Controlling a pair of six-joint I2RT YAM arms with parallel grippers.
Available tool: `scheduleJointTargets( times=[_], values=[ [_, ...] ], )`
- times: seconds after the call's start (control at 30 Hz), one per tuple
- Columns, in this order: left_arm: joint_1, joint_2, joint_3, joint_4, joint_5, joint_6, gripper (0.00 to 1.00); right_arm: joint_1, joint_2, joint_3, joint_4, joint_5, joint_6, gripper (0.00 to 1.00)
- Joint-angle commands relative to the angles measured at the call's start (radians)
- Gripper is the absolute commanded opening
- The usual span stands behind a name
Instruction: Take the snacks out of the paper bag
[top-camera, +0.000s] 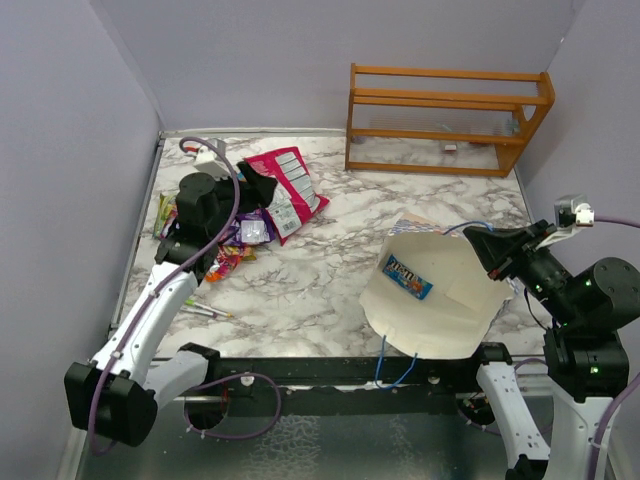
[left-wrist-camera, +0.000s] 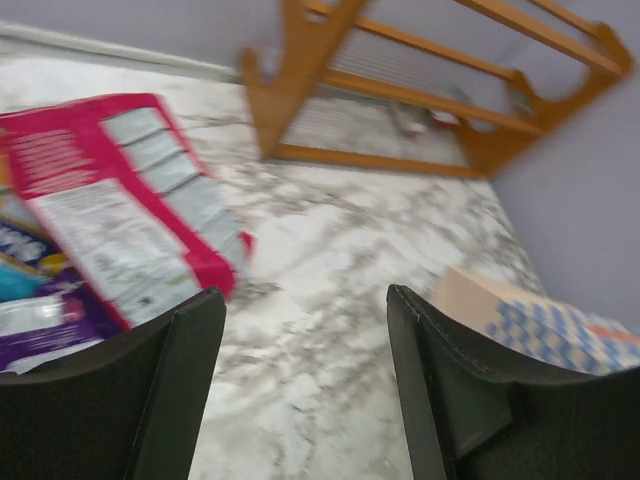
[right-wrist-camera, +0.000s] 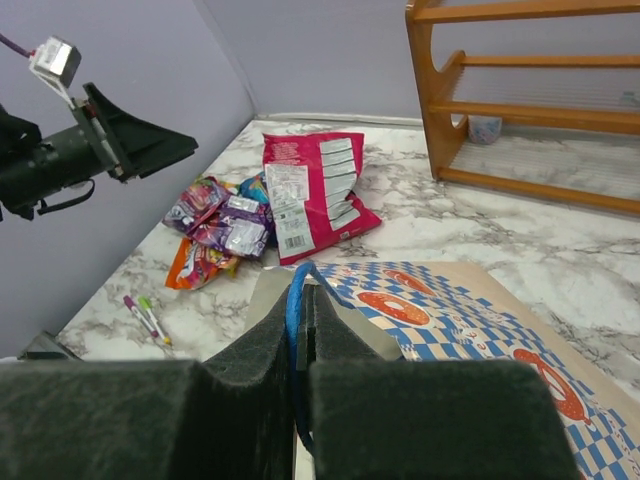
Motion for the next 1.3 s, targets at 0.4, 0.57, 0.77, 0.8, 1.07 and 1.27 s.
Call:
scheduleJointTargets(
  times=[0.4,0.57,0.77,0.8,1.07,1.27],
  values=[
    [-0.836,-0.13,-0.026,0.229,0.163,0.461,0.69,0.003,-0.054,-0.108,0.121,-0.459,-0.018,0.02],
    [-1.011,-0.156,-0.084,0.235,0.088,0.555,0.69,0.003,-0.141,-0.181,0.027,-0.526,-0.032,0.02],
    [-1.085,-0.203,-0.153,0.207,0.089,0.615,0.69,0.003,-0.183,-0.173,-0.134,-0.458,-0.102,0.02],
    [-1.095,-0.204,-0.157,0.194,0.086,0.624,0.69,0.003,-0.182,-0.172,-0.132,-0.44,-0.101,0.02],
    [-1.26,-0.089,-0.145,0.147,-0.153,0.785,0.62,0.003,-0.088,-0.097,-0.062,-0.336,-0.081,0.02],
    [-1.418,0.127,-0.087,0.205,-0.44,0.919,0.51,0.003,-0.053,-0.067,0.002,-0.311,-0.048,0.02]
  ],
)
